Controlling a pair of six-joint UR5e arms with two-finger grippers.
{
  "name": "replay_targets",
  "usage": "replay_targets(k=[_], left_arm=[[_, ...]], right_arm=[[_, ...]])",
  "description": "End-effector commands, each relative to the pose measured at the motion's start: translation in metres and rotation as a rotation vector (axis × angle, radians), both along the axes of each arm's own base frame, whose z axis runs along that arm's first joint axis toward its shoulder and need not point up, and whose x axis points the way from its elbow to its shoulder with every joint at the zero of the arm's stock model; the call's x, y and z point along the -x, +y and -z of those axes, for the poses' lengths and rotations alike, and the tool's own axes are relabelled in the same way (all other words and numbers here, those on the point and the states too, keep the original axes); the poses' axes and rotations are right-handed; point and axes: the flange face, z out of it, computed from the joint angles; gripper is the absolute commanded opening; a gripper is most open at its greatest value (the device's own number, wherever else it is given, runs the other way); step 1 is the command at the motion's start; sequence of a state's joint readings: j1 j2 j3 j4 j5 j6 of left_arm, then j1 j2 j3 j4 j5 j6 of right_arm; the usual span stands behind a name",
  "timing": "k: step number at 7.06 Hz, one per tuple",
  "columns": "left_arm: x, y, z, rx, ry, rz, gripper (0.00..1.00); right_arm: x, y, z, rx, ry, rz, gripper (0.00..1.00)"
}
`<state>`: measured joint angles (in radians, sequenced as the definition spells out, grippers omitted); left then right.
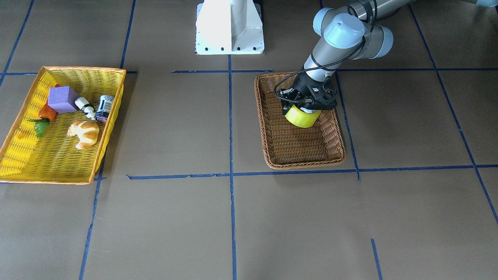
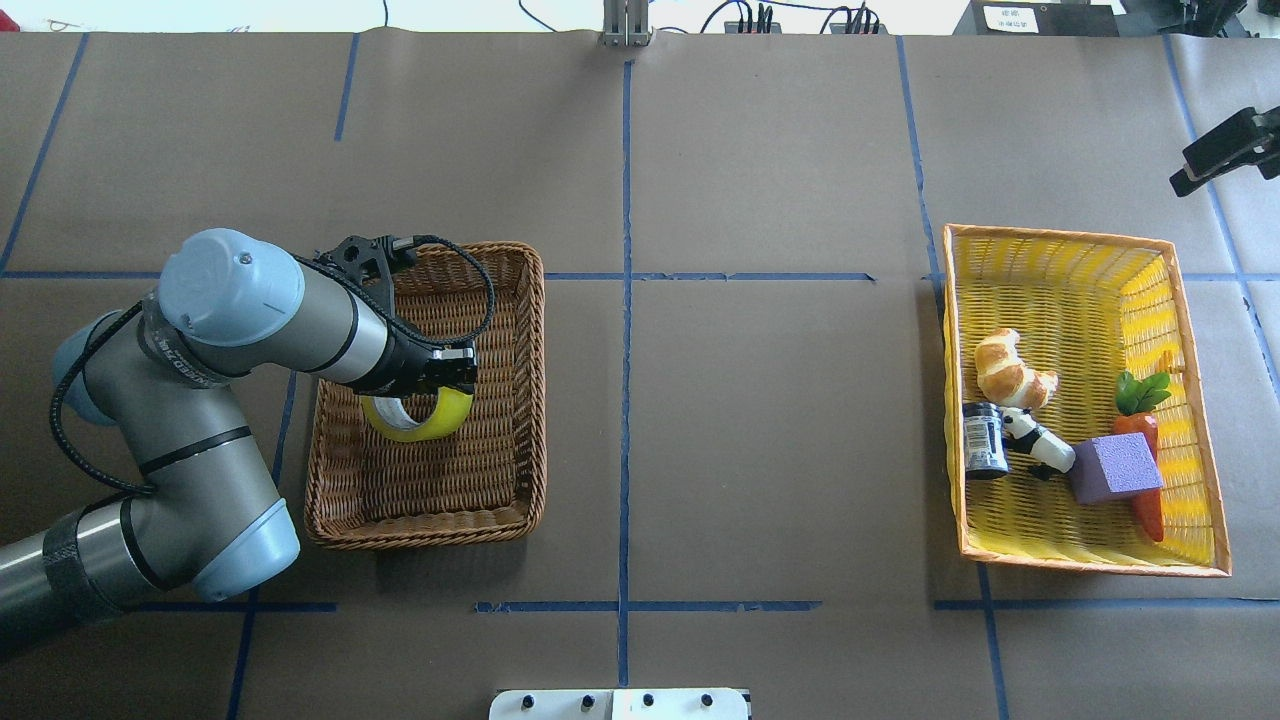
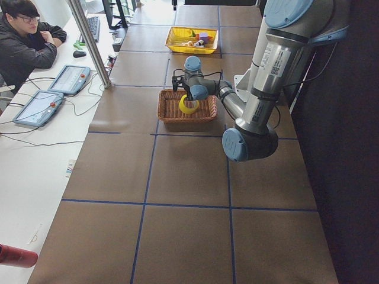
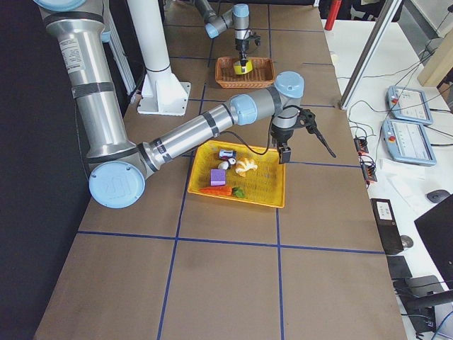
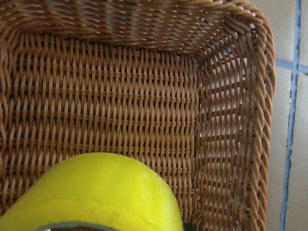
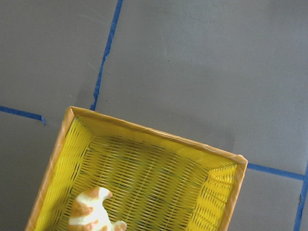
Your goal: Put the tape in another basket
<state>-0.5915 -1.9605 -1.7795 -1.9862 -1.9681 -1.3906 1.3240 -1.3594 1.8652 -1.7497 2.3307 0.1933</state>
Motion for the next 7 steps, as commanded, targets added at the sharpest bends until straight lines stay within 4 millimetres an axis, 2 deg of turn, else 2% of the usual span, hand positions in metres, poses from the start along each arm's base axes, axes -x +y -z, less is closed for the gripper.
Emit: replay_targets(k=[1,2,3,4,5,7], left_arm=[[0.012,0.001,0.008,0.025,-0.05,0.005,1.0],[0.035,0.004,0.028,0.015,-0.078,-0.003,1.0],[0.073,0.001,0.047,-0.023,-0.11,-0.04,1.0],[0.125,-0.024,0.05,-0.02,-0.125,-0.059,1.0],[0.177,-0.057,0.043,-0.071,-0.117,-0.072,1.0],[0.269,-0.099,-0.027,-0.142,-0.212,-0.107,1.0]], right_arm=[[-0.013,0.008,-0.014,0.034,-0.029,-0.005,1.0],[-0.015,0.012,-0.022,0.05,-0.027,-0.006,1.0],[-0.021,0.016,-0.03,0.037,-0.022,0.011,1.0],[-0.034,0.029,-0.055,0.031,-0.01,0.036,1.0],[-0.049,0.055,-0.098,0.03,0.017,0.084,1.0],[-0.098,0.093,-0.156,0.096,0.041,0.046,1.0]])
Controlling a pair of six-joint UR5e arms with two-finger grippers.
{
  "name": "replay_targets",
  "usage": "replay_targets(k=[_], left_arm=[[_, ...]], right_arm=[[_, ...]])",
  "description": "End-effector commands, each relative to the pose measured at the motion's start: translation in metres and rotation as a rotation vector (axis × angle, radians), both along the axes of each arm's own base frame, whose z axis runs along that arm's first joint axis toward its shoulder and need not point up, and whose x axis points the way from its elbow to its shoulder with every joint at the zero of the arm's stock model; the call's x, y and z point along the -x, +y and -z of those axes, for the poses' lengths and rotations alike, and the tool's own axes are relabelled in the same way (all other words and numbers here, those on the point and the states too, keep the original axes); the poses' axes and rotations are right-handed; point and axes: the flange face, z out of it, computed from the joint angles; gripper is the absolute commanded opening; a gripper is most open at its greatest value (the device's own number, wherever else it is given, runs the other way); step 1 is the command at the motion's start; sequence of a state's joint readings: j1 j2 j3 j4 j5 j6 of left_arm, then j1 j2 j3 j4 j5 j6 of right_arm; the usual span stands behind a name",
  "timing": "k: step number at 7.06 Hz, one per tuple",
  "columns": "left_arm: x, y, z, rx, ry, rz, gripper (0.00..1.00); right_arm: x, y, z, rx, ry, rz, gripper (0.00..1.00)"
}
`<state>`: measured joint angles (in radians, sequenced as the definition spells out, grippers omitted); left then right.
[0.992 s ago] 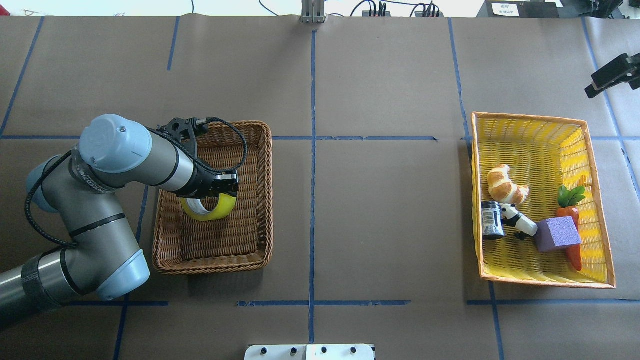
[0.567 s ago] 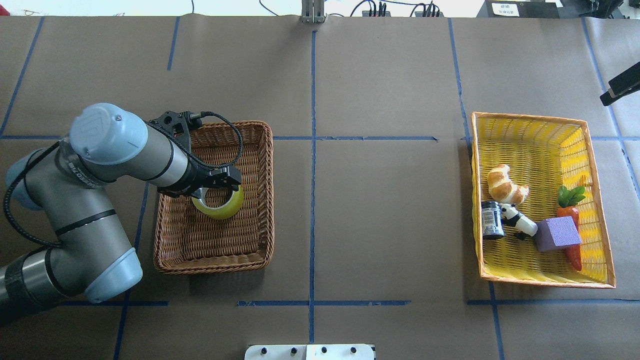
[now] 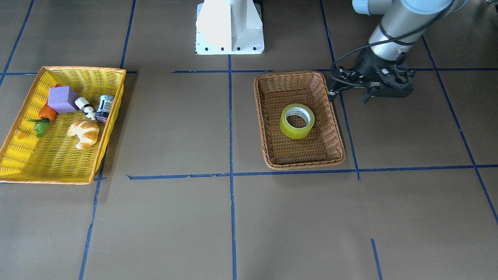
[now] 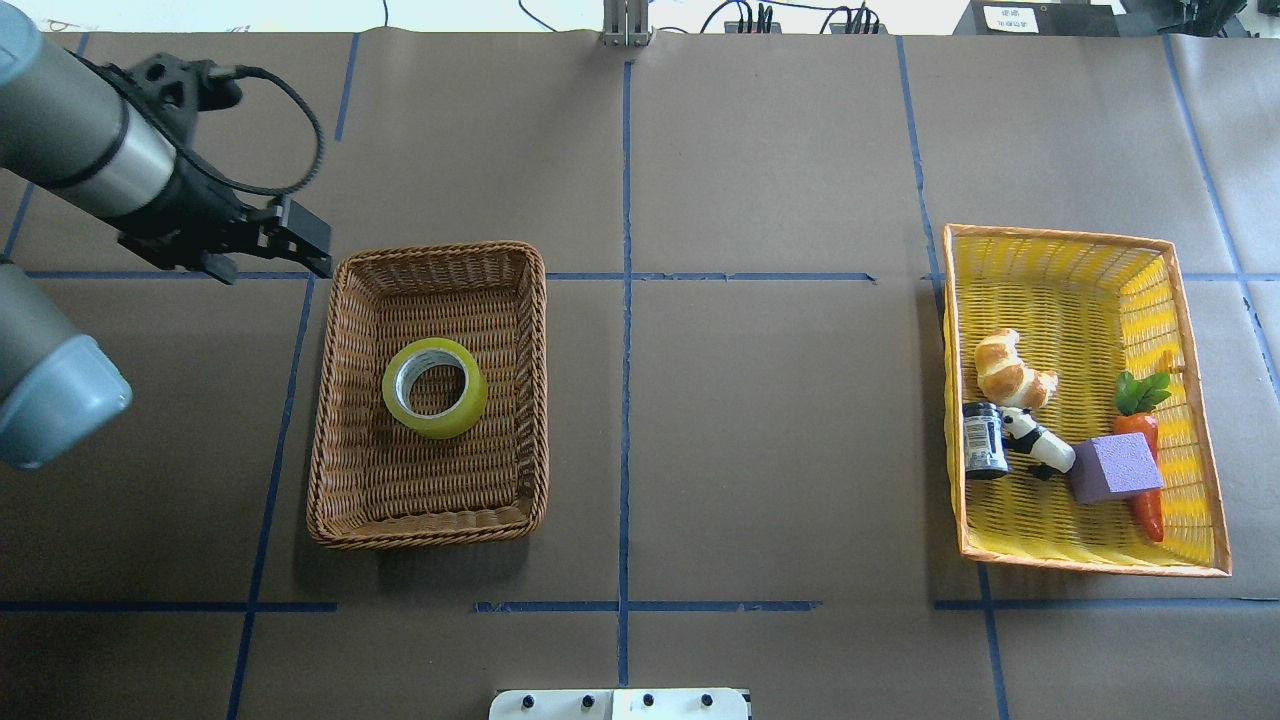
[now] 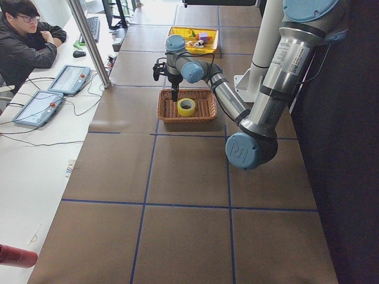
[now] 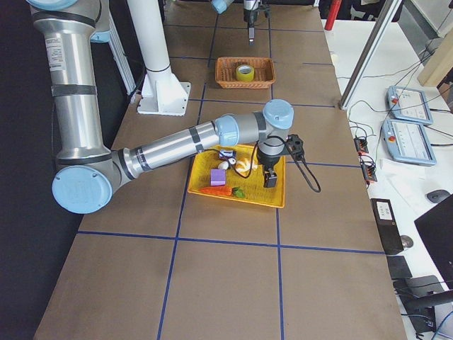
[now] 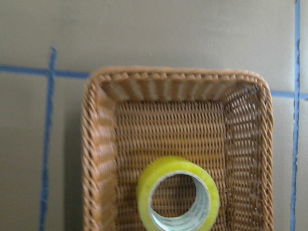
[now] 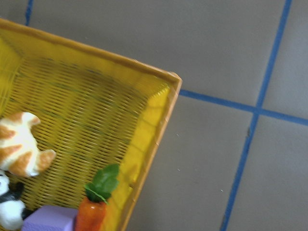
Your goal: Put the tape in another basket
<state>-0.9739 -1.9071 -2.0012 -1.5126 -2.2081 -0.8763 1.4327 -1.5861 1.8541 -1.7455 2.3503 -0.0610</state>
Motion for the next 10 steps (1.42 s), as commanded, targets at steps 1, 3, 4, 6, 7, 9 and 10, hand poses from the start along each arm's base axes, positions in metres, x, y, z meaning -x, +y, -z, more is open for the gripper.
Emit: replay_targets(k=[1,3,4,6,7,9,10], left_arm=[[0.103,-0.031,-0.079,-0.061,-0.079,-0.048,1.0],[0.185,-0.037,-0.177,-0.055,-0.066,-0.115,1.0],[0.215,-0.04,-0.202,-0.063,-0.083,-0.113,1.0],[0.242,-0.036,-0.252,-0.011,-0.099,-0.113,1.0],[0.253,-0.025,-0.275,0.019,-0.103,-0.11,1.0],[0.266,-0.017,-0.286,0.02,-0.105,-0.103,1.0],[0.279,-0.015,-0.297,-0.015,-0.114,-0.137,1.0]], right_arm=[[-0.051,0.034,-0.06,0.055,0.01,-0.049,1.0],[-0.069,0.04,-0.112,0.017,-0.018,-0.077,1.0],[-0.069,0.026,-0.109,-0.023,-0.026,-0.084,1.0],[-0.069,0.017,-0.107,-0.022,-0.026,-0.097,1.0],[-0.068,0.016,-0.105,0.057,-0.031,-0.178,1.0],[-0.067,0.016,-0.101,0.139,-0.06,-0.251,1.0],[-0.065,0.017,-0.099,0.144,-0.085,-0.248,1.0]])
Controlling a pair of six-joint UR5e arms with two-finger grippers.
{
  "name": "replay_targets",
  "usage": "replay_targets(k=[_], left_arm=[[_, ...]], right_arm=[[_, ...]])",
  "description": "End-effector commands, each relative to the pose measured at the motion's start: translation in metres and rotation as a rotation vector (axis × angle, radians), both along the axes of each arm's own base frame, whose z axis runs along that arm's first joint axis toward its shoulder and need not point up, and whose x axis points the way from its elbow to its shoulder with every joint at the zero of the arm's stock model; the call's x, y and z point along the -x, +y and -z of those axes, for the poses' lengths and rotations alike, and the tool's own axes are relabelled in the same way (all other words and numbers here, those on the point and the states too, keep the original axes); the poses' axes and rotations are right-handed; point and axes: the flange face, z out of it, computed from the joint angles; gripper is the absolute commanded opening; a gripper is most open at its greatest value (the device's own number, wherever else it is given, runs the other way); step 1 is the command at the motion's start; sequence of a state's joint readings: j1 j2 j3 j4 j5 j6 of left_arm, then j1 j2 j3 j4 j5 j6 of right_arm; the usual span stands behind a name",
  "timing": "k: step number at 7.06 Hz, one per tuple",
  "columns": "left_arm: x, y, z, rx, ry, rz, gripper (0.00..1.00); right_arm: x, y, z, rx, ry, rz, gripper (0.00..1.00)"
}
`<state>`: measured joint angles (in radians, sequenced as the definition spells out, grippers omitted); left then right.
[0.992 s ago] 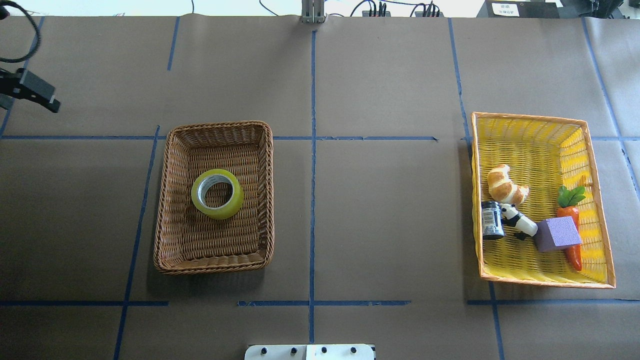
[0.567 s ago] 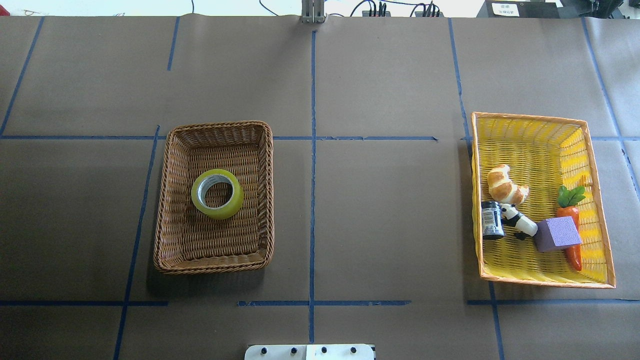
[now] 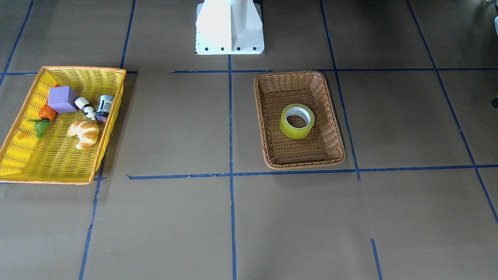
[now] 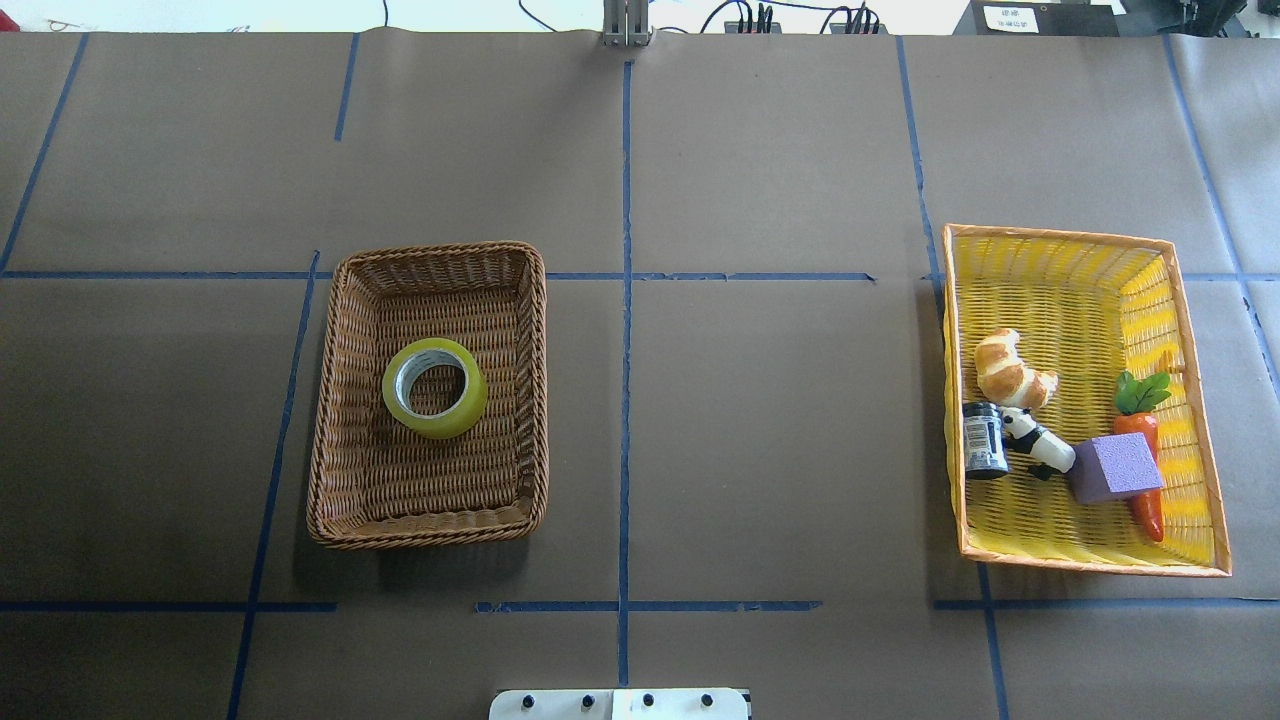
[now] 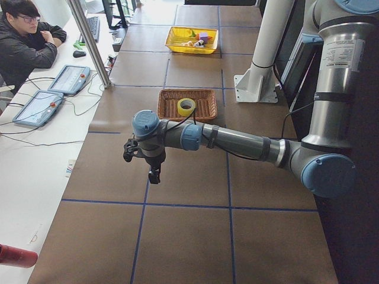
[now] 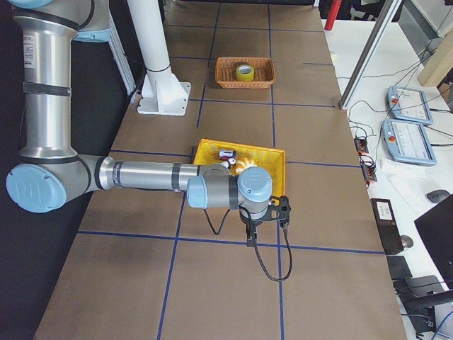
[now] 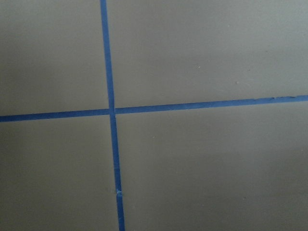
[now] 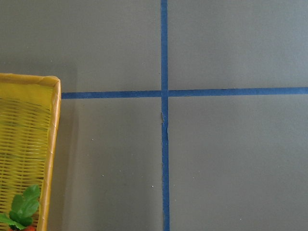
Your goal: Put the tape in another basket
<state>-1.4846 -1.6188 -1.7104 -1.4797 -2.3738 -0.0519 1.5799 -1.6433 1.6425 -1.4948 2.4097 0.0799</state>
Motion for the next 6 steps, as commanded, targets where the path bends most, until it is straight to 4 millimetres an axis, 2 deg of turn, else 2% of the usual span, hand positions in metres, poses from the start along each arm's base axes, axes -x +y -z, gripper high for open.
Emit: replay_targets(k=[1,3,5,6], left_arm=[[0.027,0.009,-0.028,-0.032,-0.008,-0.035,1.0],[0.034,0.035,-0.062,-0.008,-0.003,-0.059,1.0],[0.036,0.055,-0.078,0.025,0.0,-0.055,1.0],[0.048,0.065,-0.089,0.051,0.003,-0.028,1.0]], right_arm=[[0.002,0.0,0.003,0.011,-0.038,-0.01,1.0],[0.002,0.001,-0.002,0.02,-0.035,-0.008,1.0],[0.002,0.002,-0.011,0.028,-0.031,-0.001,1.0],[0.002,0.002,-0.009,0.023,-0.033,-0.002,1.0]])
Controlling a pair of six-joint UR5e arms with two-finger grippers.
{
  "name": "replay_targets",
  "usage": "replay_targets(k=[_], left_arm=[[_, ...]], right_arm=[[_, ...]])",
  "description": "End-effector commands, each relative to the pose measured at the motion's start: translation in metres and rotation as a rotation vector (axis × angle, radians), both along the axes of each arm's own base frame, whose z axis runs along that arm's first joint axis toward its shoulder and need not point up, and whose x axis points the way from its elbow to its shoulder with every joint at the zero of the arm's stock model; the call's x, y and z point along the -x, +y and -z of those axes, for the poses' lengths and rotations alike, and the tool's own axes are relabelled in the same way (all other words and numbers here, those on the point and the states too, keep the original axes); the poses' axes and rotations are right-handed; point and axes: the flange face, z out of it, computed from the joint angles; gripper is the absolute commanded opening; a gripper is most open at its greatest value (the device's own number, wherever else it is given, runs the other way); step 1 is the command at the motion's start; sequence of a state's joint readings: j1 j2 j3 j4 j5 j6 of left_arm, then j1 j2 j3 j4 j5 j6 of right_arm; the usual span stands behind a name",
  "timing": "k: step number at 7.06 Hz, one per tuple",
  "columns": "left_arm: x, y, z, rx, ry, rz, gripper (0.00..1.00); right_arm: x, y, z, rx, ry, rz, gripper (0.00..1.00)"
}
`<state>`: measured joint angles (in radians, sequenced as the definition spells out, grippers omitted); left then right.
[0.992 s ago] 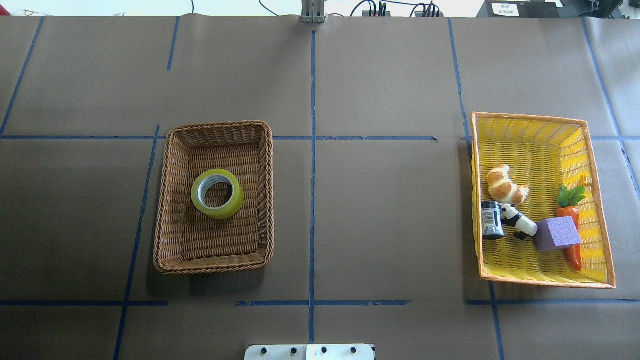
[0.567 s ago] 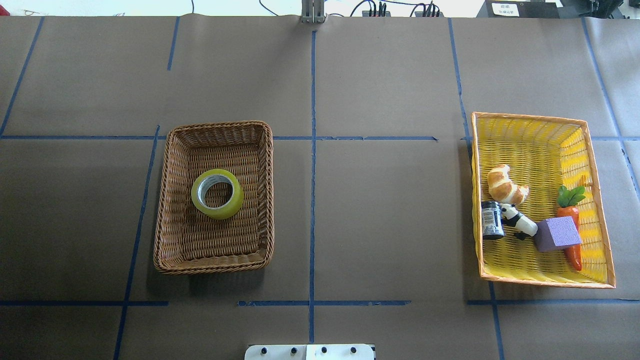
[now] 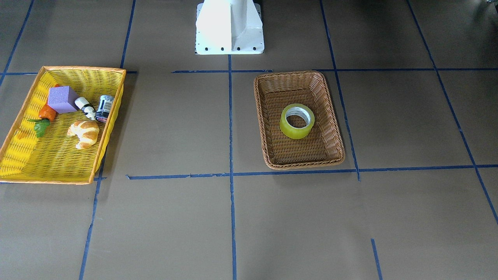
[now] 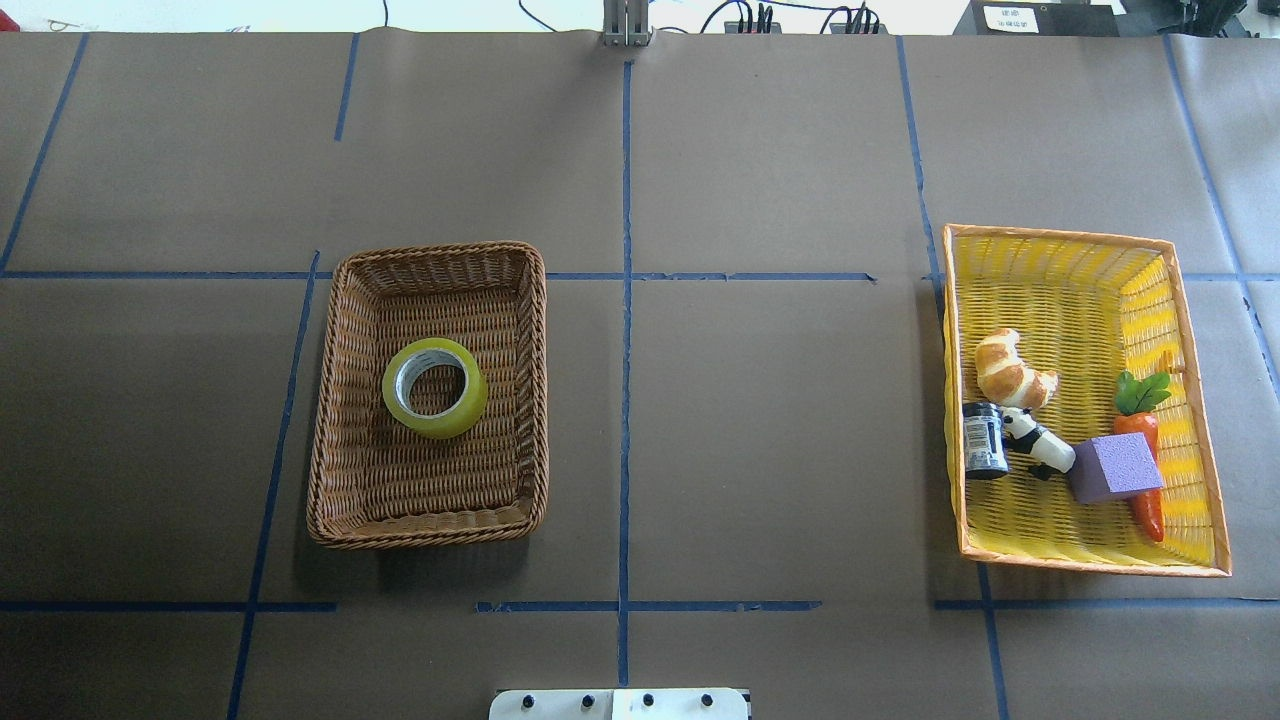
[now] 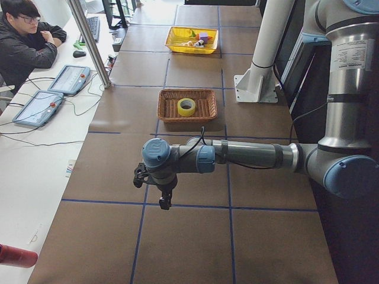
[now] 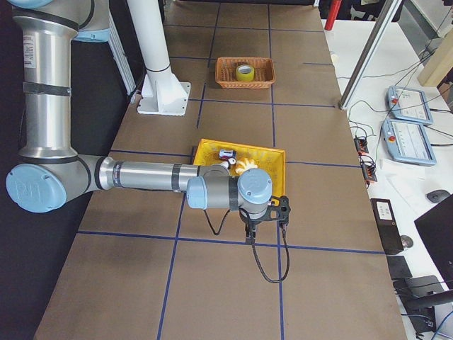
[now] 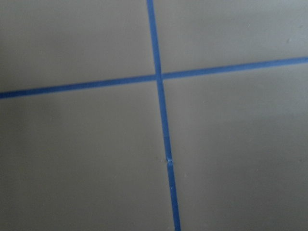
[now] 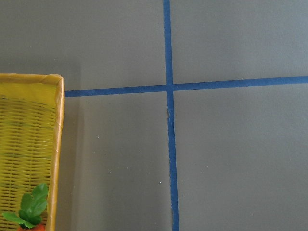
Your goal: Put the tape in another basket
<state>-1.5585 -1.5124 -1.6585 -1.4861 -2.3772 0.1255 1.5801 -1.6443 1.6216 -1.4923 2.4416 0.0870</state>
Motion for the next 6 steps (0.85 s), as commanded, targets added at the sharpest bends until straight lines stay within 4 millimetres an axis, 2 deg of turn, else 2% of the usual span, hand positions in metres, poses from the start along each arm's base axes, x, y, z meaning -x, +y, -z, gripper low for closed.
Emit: replay_targets(k=[1,2,6], left_arm=[[0.0171,0.0217,-0.0196,0.043,0.001,0.038,1.0],[0.0225,0.0245,-0.0219,0.049,0.001,0.05,1.0],[0.0225,0.0251,-0.0217,0.05,0.001,0.053,1.0]], right_arm=[[-0.0001,0.0001,-0.0016,-0.004,0.003,0.004,1.0],[-0.0003,0.0,-0.0017,-0.005,0.006,0.003,1.0],[-0.0003,0.0062,-0.0093,0.007,0.006,0.004,1.0]])
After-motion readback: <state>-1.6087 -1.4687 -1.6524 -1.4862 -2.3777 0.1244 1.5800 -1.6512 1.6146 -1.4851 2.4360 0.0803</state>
